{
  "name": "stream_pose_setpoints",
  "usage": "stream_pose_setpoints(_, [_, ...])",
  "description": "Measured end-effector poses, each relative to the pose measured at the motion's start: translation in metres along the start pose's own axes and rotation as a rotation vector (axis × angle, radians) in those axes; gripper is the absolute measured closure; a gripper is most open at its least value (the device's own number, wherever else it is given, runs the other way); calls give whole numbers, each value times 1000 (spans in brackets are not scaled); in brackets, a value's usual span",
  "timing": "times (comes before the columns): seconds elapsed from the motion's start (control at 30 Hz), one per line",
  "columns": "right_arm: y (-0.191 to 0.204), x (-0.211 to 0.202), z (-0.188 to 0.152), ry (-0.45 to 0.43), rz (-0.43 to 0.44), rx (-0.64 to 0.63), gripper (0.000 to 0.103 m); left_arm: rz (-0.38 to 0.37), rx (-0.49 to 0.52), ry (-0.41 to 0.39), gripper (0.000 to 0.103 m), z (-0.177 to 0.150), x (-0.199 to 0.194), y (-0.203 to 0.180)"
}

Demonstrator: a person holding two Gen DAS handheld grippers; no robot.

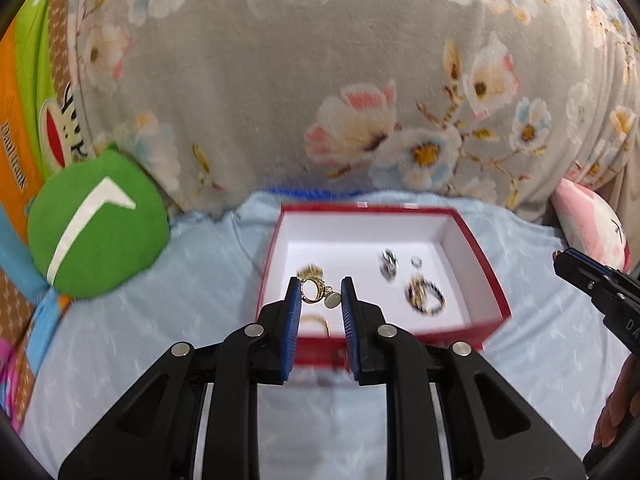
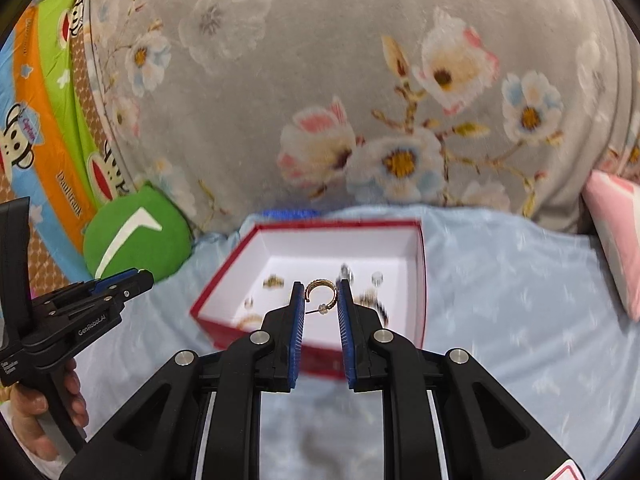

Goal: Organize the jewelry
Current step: 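Lower both gold hoop earrings into the red box and open both tools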

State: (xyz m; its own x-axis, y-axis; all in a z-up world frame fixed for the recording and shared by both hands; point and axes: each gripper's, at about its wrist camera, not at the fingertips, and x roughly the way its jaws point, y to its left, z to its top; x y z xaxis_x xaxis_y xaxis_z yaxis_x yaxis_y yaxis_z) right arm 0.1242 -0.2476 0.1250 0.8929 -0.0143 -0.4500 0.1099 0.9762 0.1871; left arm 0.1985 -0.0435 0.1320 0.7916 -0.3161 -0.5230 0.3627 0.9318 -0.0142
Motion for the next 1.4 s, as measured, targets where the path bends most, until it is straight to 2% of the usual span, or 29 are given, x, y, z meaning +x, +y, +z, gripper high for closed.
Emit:
stream_pose_setpoints(0.17, [-11, 56, 38, 4, 32, 35, 88, 49, 52, -28, 83, 43, 46, -8])
stream_pose_setpoints(0.27, [-17, 93, 46, 32, 30, 47, 88, 48, 48, 0, 83, 56, 82, -9])
stream_pose_setpoints(0.47, [-22, 156, 37, 98, -5, 29, 88, 85, 47, 65, 83, 55, 148, -12])
stream_pose_setpoints(0.63, [-25, 192, 25, 146, -31, 17, 88, 96, 45, 98, 83, 45, 178, -14])
stream_pose_setpoints(1.03, [-29, 231, 13, 185, -77, -7, 88, 135, 68, 136, 83, 40, 221, -21])
stream_pose_setpoints(1.23, [-26, 231, 14, 174, -90, -35, 87, 154, 70, 155, 83, 33, 237, -23])
stream_pose_setpoints(1.4, [-28, 233, 14, 175, -98, -31, 87, 170, 86, 132, 83, 33, 235, -27])
